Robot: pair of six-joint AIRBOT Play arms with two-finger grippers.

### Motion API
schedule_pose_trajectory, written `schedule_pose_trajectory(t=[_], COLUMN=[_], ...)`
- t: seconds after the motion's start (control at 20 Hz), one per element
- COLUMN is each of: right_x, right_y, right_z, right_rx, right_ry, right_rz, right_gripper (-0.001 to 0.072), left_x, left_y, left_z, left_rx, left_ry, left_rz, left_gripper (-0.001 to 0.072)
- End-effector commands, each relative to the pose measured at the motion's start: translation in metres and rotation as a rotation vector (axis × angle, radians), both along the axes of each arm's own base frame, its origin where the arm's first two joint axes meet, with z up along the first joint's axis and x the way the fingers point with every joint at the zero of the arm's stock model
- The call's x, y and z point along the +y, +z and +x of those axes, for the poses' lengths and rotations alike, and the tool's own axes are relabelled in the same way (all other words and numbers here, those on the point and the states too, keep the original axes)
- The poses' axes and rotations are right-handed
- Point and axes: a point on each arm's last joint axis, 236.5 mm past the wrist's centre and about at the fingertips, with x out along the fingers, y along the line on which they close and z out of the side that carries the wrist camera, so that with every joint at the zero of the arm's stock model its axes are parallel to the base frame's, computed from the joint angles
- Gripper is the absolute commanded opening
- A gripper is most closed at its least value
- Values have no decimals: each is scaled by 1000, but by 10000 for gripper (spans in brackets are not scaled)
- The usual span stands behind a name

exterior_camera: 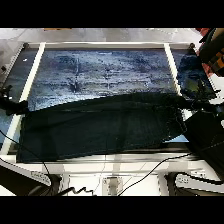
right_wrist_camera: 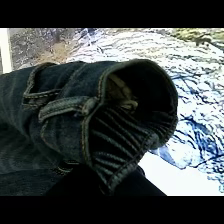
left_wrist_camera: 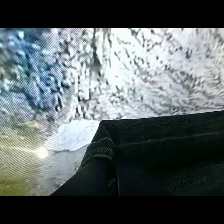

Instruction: Fold the clothes and pants, and hang the long-sleeved shirts on hangers.

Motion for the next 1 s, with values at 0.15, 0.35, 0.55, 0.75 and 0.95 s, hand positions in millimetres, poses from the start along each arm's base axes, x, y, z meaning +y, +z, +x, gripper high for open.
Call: schedule_pose_trajectory(t=[0.15, 0.35, 0.55, 0.75, 0.95], right_x=[-5, -11, -12, -13, -13], right_y=[10, 13, 13, 13, 13], right_z=[14, 20, 20, 20, 20], right_rx=[-54, -75, -76, -78, -80], right_ry=[-68, -99, -100, -98, -96], right_rz=[29, 21, 15, 11, 8], right_gripper=[49, 50, 49, 50, 50], left_x=[3, -2, -1, 13, 19], left_y=[161, 289, 239, 140, 145], left_z=[113, 141, 101, 44, 38], left_rx=[-510, -849, -626, -307, -317], left_ry=[18, 56, -59, -57, -27], left_rz=[75, 179, 247, 196, 203], left_gripper=[40, 40, 39, 38, 39])
